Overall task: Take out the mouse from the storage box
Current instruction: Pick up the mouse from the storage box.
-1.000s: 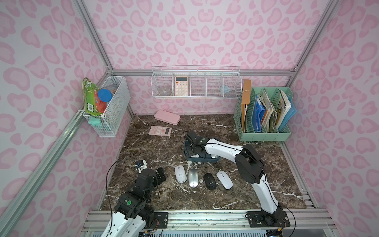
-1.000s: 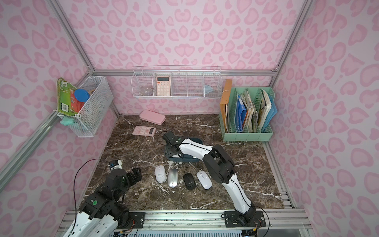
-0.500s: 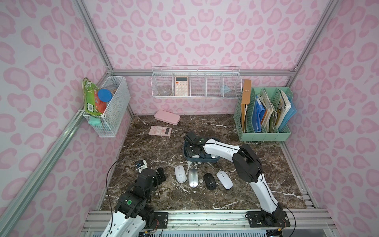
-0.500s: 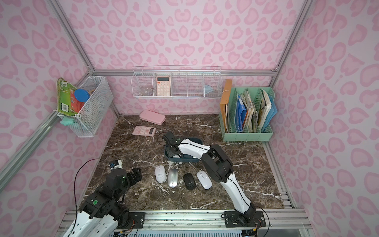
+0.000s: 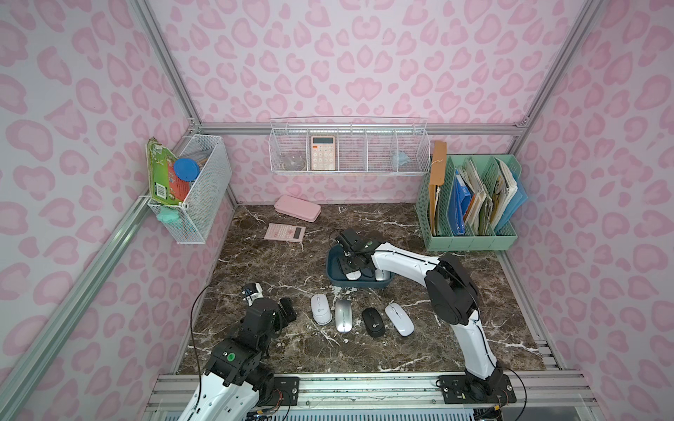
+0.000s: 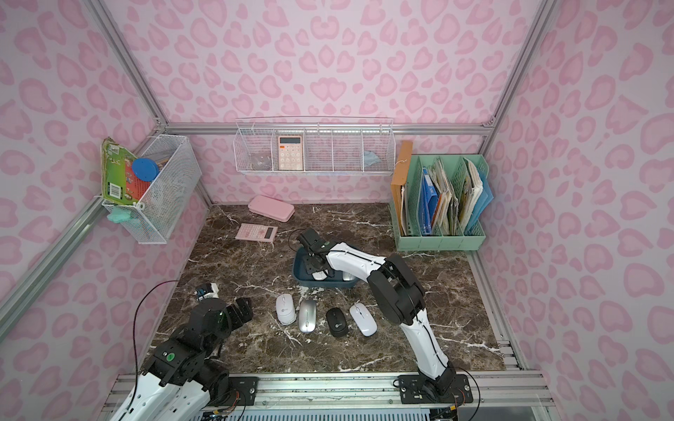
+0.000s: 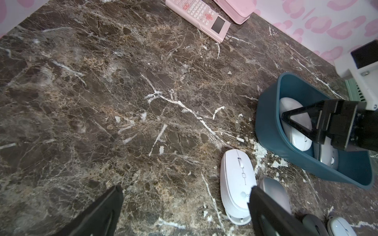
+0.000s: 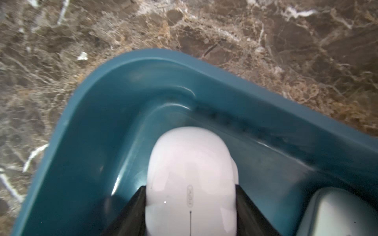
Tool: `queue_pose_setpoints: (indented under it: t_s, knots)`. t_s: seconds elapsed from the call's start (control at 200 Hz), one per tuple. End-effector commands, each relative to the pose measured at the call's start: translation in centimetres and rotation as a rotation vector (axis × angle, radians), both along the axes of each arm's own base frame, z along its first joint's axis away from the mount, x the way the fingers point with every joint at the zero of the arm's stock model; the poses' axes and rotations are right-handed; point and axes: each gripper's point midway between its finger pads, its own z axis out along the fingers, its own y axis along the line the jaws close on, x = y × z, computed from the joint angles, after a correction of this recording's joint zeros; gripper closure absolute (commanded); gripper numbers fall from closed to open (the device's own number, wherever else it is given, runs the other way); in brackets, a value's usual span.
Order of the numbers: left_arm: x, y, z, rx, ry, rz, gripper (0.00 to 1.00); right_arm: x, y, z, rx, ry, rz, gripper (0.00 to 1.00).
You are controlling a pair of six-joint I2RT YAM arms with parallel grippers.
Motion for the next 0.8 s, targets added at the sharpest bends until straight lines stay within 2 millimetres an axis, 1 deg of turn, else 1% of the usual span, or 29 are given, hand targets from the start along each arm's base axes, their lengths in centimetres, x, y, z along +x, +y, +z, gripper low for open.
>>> queue_pose_setpoints:
  t_s: [0.0, 0.21, 0.385, 0.67, 0.795]
  knots:
    - [0.1, -0.2, 0.4, -0.011, -0.007, -0.006, 0.01, -0.1, -0.1, 0.6, 0.018, -0.008, -0.021, 0.42]
    - [0.0, -0.2, 0.5, -0.01, 0.002, 0.0, 0.01, -0.1, -1.3, 1.2, 0.002, -0.017, -0.048, 0.43]
    - [-0.2, 0.0, 0.5, 0.004, 0.005, 0.007, 0.01, -0.9, -0.9, 2.7, 0.069, -0.014, -0.041, 0.43]
    - [-0.1, 0.0, 0.4, 0.015, 0.006, 0.006, 0.01, -1.2, -3.1, 2.8, 0.069, -0.022, -0.074, 0.43]
    - [0.0, 0.1, 0.3, 0.022, 0.006, 0.008, 0.01, -1.0, -4.1, 4.0, 0.071, -0.045, -0.079, 0.43]
